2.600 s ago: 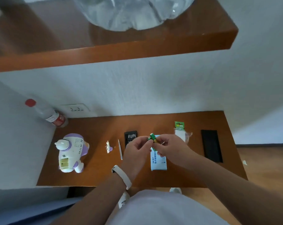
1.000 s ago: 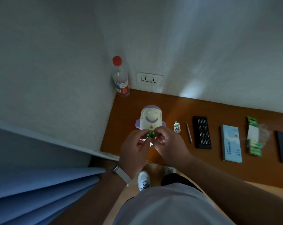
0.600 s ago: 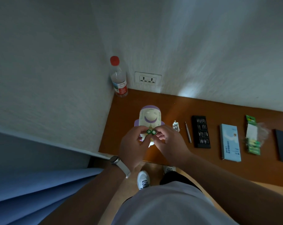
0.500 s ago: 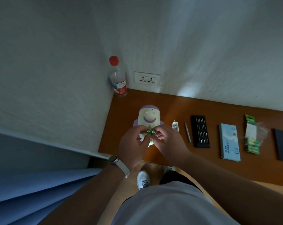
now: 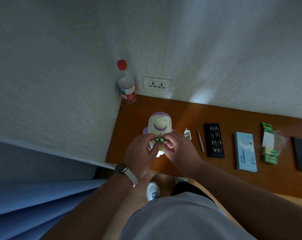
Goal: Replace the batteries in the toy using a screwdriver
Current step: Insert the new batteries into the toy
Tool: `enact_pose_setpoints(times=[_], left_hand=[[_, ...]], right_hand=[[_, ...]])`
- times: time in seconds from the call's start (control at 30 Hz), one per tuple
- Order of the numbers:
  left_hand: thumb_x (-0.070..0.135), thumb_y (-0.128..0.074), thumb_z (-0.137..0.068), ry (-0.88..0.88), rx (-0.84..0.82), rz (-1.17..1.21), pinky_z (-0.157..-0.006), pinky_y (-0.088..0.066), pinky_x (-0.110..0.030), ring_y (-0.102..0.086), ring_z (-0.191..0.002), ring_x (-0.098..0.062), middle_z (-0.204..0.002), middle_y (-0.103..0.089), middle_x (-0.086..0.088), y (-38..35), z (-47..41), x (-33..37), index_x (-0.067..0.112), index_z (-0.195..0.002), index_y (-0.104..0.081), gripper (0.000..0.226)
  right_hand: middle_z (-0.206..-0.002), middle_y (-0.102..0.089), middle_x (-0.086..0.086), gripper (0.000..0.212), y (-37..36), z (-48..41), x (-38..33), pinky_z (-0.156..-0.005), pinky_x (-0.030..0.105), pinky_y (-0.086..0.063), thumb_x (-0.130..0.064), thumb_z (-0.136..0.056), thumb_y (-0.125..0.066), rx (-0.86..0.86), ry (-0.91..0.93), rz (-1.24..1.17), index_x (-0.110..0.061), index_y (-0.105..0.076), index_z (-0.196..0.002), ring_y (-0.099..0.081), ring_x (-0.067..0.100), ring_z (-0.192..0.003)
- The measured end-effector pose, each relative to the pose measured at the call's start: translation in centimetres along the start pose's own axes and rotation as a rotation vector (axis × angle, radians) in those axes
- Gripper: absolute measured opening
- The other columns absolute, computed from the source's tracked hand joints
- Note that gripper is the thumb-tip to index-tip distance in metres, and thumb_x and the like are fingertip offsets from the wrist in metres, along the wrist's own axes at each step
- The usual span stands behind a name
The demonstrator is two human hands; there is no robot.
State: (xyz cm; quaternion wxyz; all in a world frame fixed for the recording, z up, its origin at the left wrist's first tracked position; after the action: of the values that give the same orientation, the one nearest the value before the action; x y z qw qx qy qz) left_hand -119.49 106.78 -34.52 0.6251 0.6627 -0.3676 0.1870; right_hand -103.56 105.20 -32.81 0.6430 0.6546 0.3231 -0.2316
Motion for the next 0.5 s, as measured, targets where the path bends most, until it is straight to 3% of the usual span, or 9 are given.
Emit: enact_pose_setpoints(times=[0.13, 0.33, 0.5], left_hand=[[0.014, -0.075, -0.088, -0.039, -0.015, -0.028, -0.065, -0.059, -0.039, -0.065, -0.088, -0.021, -0.103, -0.07, -0.005, -0.2, -0.1, -0.3, 0.009, -0.109, -0.071, 0.022], [0.015, -0.075, -0.086, -0.013, -0.023, -0.032, -0.065, -0.059, -0.031, -0.066, -0.088, -0.018, -0.108, -0.067, -0.003, -0.7, -0.2, -1.0, 0.012, -0.109, -0.071, 0.023], [0.018, -0.076, -0.086, -0.038, -0.022, -0.038, -0.06, -0.056, -0.027, -0.064, -0.081, -0.015, -0.105, -0.066, -0.002, -0.8, -0.3, -1.1, 0.014, -0.107, -0.071, 0.022]], right_hand=[[-0.098, -0.065, 0.004, 0.02, -0.1, 0.0, 0.2, -0.072, 0.023, -0.055, -0.014, -0.091, -0.068, -0.021, 0.069, 0.059, -0.007, -0.067, -0.11, -0.06, 0.01, -0.083], [-0.097, -0.068, 0.006, 0.022, -0.1, 0.0, 0.1, -0.065, 0.033, -0.059, -0.015, -0.09, -0.069, -0.013, 0.123, 0.138, -0.006, -0.067, -0.11, -0.066, 0.018, -0.079], [-0.099, -0.067, 0.006, 0.022, -0.4, -0.1, 0.4, -0.07, 0.034, -0.06, -0.015, -0.09, -0.069, 0.024, 0.082, 0.106, -0.006, -0.067, -0.11, -0.064, 0.016, -0.084]])
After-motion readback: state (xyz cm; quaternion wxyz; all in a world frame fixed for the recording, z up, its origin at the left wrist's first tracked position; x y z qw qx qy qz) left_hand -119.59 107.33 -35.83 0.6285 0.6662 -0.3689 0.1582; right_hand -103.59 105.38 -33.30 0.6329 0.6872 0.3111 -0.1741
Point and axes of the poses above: each hand's wrist, its own z-axis away from the middle knuckle, its own y-axis out of the back of the hand, x = y × z, the point moved 1 cm from there along -z, towards the middle knuckle
